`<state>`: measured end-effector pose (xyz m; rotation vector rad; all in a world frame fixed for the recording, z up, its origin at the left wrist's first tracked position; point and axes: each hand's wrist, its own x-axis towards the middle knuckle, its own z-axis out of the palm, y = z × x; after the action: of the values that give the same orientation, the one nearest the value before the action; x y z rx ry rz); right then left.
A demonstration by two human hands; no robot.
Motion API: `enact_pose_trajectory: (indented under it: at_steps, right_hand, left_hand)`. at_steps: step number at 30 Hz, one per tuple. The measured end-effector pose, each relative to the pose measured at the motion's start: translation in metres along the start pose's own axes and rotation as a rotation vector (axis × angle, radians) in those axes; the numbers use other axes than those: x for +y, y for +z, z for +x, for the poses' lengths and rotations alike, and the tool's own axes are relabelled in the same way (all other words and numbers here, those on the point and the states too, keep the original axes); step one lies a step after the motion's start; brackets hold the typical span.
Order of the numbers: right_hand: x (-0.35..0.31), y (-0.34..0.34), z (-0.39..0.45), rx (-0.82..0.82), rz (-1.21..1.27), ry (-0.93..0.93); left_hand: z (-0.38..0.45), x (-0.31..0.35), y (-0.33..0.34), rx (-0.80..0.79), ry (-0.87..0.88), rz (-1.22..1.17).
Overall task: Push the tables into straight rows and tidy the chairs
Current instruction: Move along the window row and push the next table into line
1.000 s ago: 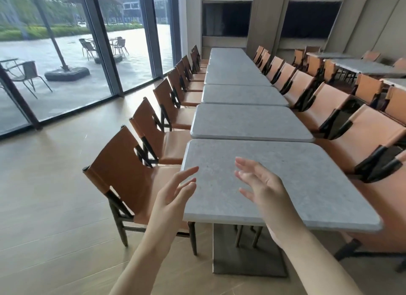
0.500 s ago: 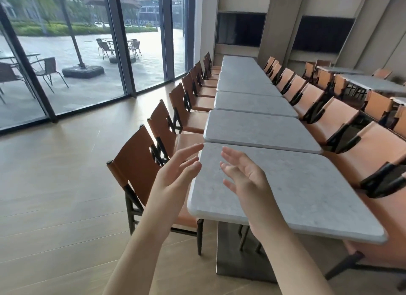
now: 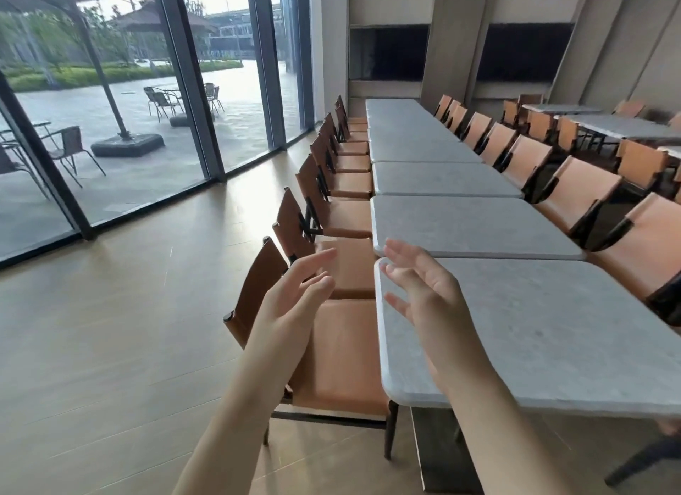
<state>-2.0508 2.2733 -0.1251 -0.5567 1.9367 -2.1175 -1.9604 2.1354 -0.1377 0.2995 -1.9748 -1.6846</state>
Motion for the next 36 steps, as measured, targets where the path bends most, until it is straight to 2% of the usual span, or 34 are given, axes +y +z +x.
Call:
enact_pose_trajectory:
  at_steps: [7,14,18,29,36]
  right_hand:
    - [0.003,-0.004,0.012,0.078,-0.044,-0.005]
    - [-0.002,-0.081,0.006,0.176,-0.088,-0.018]
    - [-0.005,-0.157,-0.006,0.244,-0.098,-0.021]
    - [-0.049,-0.442,-0.053,0.419,-0.19,-0.058]
    - [-0.073,-0.57,-0.065,0.543,-0.182,-0.079]
  left_hand:
    - [0.038,-0.009,0.0,-0.085,0.02,-0.018]
    - [0.057,-0.001,0.075,-0.227,0.025,-0.016]
    - [0.055,0.009,0.151,-0.291,0.043,-0.054]
    - [0.009,0.063,0.45,-0.473,0.12,-0.183]
    - [0.004,0.093,0.589,-0.642,0.189,-0.193]
